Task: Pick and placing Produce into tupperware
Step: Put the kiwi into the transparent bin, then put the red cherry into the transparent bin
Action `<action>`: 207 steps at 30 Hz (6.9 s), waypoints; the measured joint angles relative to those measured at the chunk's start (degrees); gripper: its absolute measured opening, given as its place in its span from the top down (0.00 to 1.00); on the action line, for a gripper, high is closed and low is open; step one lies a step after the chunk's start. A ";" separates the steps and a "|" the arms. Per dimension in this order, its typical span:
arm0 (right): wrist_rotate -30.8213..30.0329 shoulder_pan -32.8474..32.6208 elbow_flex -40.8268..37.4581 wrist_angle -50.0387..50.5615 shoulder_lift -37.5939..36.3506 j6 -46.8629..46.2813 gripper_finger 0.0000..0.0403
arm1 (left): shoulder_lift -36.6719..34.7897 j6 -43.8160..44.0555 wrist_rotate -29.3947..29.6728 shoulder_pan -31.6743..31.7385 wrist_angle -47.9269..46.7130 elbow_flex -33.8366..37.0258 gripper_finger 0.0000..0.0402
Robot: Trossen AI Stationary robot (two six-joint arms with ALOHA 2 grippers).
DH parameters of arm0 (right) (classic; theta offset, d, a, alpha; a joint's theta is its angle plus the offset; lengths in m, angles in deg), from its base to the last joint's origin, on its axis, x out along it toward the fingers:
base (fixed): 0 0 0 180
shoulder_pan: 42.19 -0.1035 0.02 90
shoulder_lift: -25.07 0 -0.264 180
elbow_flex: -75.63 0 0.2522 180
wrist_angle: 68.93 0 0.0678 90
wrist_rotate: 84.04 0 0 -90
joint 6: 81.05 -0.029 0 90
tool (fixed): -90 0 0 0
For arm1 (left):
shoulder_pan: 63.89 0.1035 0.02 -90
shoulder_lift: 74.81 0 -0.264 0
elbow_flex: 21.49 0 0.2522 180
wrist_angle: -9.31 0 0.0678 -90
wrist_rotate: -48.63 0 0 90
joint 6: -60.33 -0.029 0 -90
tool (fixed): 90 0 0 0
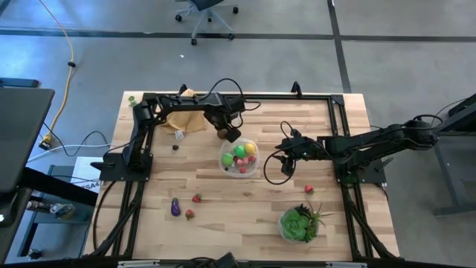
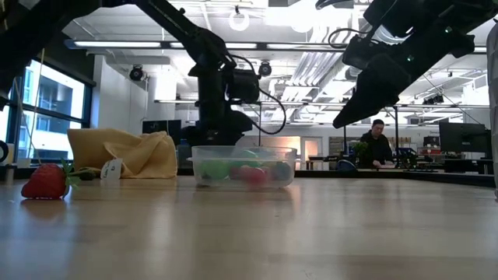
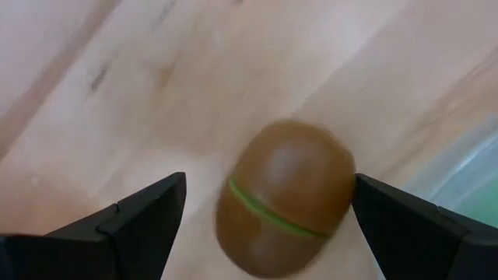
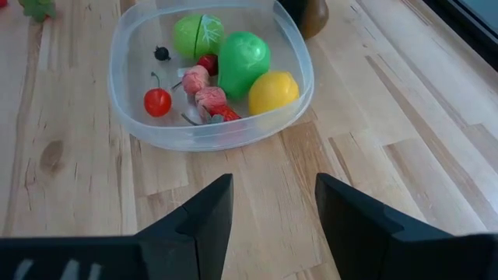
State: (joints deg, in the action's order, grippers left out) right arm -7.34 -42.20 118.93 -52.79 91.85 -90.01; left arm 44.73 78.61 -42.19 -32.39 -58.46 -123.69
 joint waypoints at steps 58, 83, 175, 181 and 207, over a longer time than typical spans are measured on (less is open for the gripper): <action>-0.01 0.01 0.00 -0.01 0.00 0.01 0.56 | 1.86 -46.59 3.27 0.00 2.38 0.03 0.26; -0.01 0.00 0.00 -0.01 0.00 -0.01 0.56 | 1.86 -46.38 3.95 0.00 3.21 0.01 0.39; -0.02 0.02 -0.02 0.17 -0.02 0.01 0.56 | -3.97 -30.60 10.01 -17.64 2.87 0.01 0.41; -0.01 0.01 -0.02 0.19 -0.02 0.00 0.56 | -3.16 -30.42 9.41 -17.64 3.59 0.01 0.41; -0.02 0.02 -0.02 0.15 -0.02 0.01 0.56 | -5.62 -31.39 8.89 -17.62 1.26 -1.69 0.35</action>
State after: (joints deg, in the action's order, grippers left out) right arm -7.36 -42.18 118.91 -52.64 91.83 -90.00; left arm 39.11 47.23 -33.31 -50.00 -57.20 -125.38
